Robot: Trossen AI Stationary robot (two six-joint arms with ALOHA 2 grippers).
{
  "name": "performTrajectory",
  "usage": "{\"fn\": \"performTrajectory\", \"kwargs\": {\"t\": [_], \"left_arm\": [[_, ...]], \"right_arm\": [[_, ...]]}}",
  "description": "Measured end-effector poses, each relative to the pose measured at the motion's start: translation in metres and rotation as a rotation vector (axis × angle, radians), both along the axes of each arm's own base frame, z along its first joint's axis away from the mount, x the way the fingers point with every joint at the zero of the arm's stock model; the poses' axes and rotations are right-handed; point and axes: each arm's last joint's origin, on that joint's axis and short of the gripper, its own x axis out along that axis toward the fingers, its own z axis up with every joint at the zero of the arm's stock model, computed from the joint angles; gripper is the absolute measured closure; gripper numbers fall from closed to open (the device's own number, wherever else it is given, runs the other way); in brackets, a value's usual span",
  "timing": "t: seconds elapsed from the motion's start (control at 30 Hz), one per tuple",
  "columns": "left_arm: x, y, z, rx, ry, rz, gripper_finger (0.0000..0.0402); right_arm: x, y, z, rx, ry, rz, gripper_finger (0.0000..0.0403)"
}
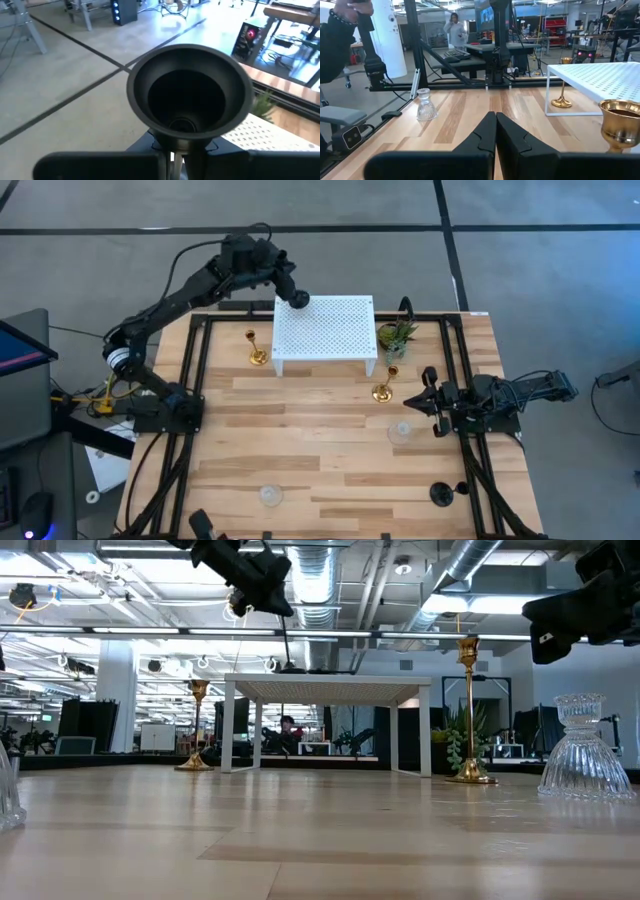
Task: Pick & Place candle stick holders
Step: Put the top black candle holder on the shelf
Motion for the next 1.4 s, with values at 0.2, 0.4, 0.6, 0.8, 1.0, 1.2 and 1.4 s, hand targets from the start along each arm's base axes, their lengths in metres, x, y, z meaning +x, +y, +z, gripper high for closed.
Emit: {"fn": "performTrajectory", "kwargs": {"t": [0.2,0.4,0.6,0.8,1.0,1.2,1.4], "left_arm": [[-0.005,0.005,-0.002,-0.031,0.008,0.025,0.0379],[-0.003,0.004,-0.006,-0.05,0.029,0.02,0.0379],[-0.002,0.004,-0.012,-0.079,0.058,0.018,0.0379],[0.002,0.001,-0.021,-0.077,0.085,0.053,0.0377],[0.006,-0.002,-0.021,-0.062,0.078,0.055,0.0379],[0.007,-0.003,-0.021,-0.061,0.079,0.048,0.0375],[0.007,-0.003,-0.02,-0.06,0.077,0.049,0.0377]], "right_arm": [[0.0,0.0,0.0,0.0,0.0,0.0,0.0403],[0.0,0.0,0.0,-0.001,0.0,0.0,0.0403],[0.0,0.0,0.0,-0.001,0.0,0.0,0.0403],[0.0,0.0,0.0,-0.002,0.0,0.0,0.0403],[0.0,0.0,0.0,-0.002,0.0,0.0,0.0403],[0.0,0.0,0.0,-0.002,0.0,0.0,0.0403],[0.0,0.0,0.0,-0.002,0.0,0.0,0.0403]]}}
